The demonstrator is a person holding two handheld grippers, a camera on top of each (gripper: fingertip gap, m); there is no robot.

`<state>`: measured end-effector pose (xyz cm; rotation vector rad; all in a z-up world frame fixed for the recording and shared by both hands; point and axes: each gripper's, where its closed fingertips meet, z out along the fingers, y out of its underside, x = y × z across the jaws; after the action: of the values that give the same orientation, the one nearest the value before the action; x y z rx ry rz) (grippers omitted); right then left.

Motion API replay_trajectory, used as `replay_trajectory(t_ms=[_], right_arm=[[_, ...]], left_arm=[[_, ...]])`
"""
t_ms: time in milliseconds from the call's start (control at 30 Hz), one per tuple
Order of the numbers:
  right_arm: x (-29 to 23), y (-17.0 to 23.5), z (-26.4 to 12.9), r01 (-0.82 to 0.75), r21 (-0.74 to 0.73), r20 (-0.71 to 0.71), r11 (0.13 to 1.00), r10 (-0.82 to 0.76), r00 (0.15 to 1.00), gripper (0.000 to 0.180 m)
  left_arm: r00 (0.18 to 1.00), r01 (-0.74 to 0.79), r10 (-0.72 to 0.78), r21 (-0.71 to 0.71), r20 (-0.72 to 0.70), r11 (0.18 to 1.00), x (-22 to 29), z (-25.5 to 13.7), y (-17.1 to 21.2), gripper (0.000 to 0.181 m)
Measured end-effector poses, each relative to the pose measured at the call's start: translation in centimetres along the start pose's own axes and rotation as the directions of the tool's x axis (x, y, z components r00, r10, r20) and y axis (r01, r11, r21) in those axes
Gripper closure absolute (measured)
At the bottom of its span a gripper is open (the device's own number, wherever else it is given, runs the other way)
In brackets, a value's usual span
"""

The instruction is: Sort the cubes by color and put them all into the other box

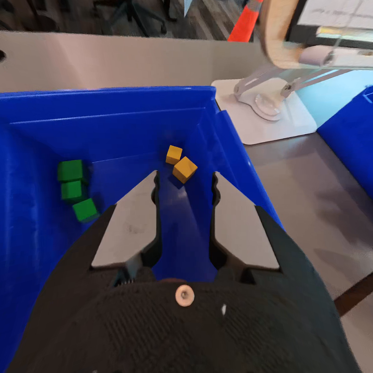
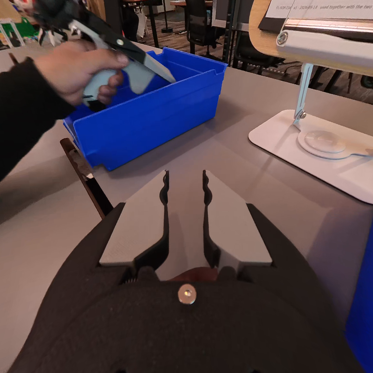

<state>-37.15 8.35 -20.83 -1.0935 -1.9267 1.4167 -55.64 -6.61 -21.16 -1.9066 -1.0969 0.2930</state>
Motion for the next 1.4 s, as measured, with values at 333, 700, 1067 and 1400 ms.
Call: replay_trajectory(t_ms=[333,700,1067,1400], right_arm=[[-0.8,0.4,0.4,-0.018,-0.020,0.046,1.000,0.019,0.999,0.149],[-1.1,-0.3,-0.2,-0.046,0.011,0.078,0.999,0.045,0.996,0.150],[-5.7,-3.8,-3.3,-0.378,0.030,0.530,0.925,0.306,0.791,0.132],[-6.1,-3.6,-3.0,-0.392,0.008,0.555,0.920,0.323,0.767,0.126]], left_arm=[[0.999,0.034,-0.044,-0.292,-0.031,0.956,-0.8,6.7,3.6,0.133],[0.996,-0.078,0.086,-0.202,0.032,0.976,-1.6,3.7,2.3,0.155],[0.726,-0.615,0.668,0.282,-0.163,0.737,14.9,-9.1,4.6,0.155],[0.527,-0.778,0.848,0.371,-0.054,0.507,22.6,-9.5,7.3,0.155]])
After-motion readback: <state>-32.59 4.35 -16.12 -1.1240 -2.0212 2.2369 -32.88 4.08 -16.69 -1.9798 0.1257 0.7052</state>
